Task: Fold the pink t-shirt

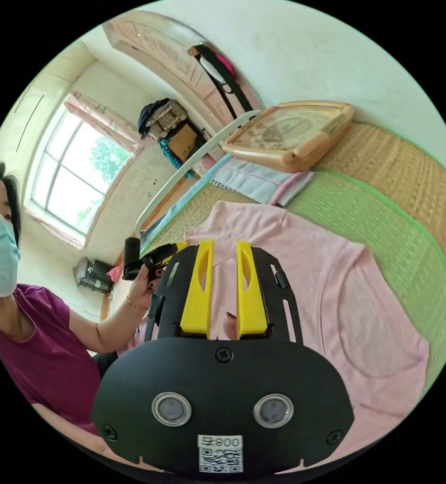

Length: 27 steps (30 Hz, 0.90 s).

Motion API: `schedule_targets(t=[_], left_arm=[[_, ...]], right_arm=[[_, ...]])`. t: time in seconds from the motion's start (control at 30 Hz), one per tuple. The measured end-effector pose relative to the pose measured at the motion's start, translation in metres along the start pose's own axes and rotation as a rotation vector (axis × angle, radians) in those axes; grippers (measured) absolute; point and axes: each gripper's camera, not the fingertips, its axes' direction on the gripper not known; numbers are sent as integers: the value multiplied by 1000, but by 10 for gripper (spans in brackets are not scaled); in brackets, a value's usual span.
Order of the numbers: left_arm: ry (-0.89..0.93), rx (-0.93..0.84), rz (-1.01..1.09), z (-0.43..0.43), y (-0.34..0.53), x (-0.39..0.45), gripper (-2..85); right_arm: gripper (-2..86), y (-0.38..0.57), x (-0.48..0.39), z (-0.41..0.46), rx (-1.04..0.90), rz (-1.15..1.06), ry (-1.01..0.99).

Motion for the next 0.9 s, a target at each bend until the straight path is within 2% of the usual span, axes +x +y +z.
schedule_targets(t=[0.17, 0.27, 0.47, 0.63, 0.9], left_arm=[[27, -31, 42, -13, -9, -13, 5], [38, -17, 41, -23, -11, -22, 5], [44, -28, 48, -35, -18, -32, 5], [42, -33, 58, -39, -21, -33, 5], [41, -35, 113, -38, -26, -21, 5]], right_arm=[[84, -123, -59, 88, -162, -163, 96], [87, -167, -85, 126, -225, -231, 187], [84, -213, -101, 167, -294, -222, 228], [43, -228, -111, 173, -320, -230, 313], [12, -241, -110, 128, -259, -208, 243]])
